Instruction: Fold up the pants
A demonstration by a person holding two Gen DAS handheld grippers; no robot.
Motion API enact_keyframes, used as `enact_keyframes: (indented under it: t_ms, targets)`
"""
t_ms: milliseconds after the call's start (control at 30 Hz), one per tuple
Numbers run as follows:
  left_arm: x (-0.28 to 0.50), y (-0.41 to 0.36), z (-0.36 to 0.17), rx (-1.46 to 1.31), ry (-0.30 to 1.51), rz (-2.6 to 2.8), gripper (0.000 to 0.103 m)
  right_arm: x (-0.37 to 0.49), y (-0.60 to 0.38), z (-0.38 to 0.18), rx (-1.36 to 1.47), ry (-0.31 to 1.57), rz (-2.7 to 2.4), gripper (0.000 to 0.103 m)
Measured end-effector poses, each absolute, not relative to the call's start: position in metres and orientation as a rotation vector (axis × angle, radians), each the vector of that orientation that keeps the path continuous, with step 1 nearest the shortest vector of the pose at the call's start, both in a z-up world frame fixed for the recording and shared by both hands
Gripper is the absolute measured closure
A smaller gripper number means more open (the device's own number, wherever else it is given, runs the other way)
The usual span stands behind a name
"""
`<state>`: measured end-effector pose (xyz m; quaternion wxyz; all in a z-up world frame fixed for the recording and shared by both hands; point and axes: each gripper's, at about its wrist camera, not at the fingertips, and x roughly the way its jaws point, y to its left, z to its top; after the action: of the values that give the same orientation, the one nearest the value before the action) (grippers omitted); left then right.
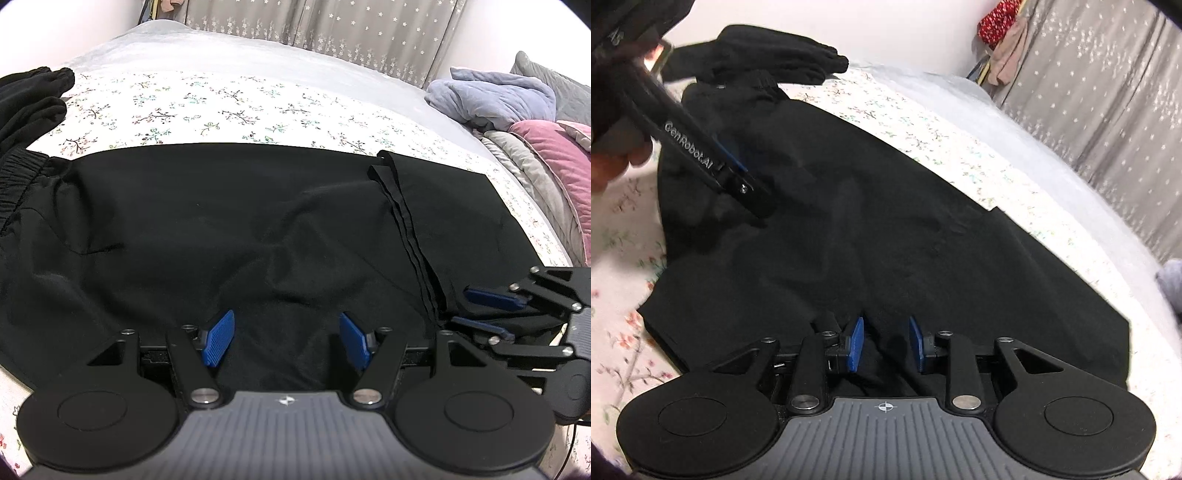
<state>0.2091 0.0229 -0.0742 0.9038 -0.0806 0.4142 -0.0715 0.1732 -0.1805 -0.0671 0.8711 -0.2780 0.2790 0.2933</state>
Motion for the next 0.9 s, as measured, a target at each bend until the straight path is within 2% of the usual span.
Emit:
enact_keyframes:
  t_ms: [33, 67, 100, 133, 433, 567, 633, 700, 833, 867, 900]
  targets:
    - [0.209, 0.022, -0.074, -0.162, 0.855, -0.147, 0.026, 0.173, -0.178, -0.071, -0.600, 0.585, 0.611, 0.076]
    - [0.209, 0.022, -0.075, -0.158, 0.854, -0.147, 0.026, 0.172, -0.175, -0.074, -0.618, 0.581, 0.608, 0.081]
    - [0.209, 0.021, -0.075, -0.155, 0.853, -0.147, 0.026, 0.172, -0.174, -0.075, -0.625, 0.585, 0.609, 0.098]
    - [0.209, 0.021, -0.075, -0.152, 0.853, -0.146, 0.026, 0.173, -0.174, -0.072, -0.605, 0.603, 0.611, 0.103]
    - [0.209, 0.023, -0.074, -0.159, 0.856, -0.143, 0.026, 0.137, -0.191, -0.028, -0.538, 0.511, 0.600, 0.103]
    - [0.208, 0.020, -0.075, -0.144, 0.853, -0.140, 0.026, 0.139, -0.178, -0.056, -0.613, 0.590, 0.588, 0.103]
    - [0.208, 0.019, -0.075, -0.138, 0.851, -0.140, 0.026, 0.147, -0.172, -0.071, -0.638, 0.628, 0.556, 0.101]
    - [0.208, 0.019, -0.075, -0.138, 0.852, -0.141, 0.026, 0.142, -0.168, -0.073, -0.659, 0.621, 0.594, 0.093]
    - [0.209, 0.021, -0.074, -0.149, 0.856, -0.144, 0.026, 0.135, -0.168, -0.057, -0.598, 0.594, 0.655, 0.091]
    - [0.209, 0.021, -0.074, -0.150, 0.856, -0.144, 0.026, 0.136, -0.168, -0.055, -0.601, 0.570, 0.635, 0.086]
    - [0.208, 0.021, -0.074, -0.149, 0.856, -0.144, 0.026, 0.136, -0.167, -0.056, -0.616, 0.556, 0.613, 0.075]
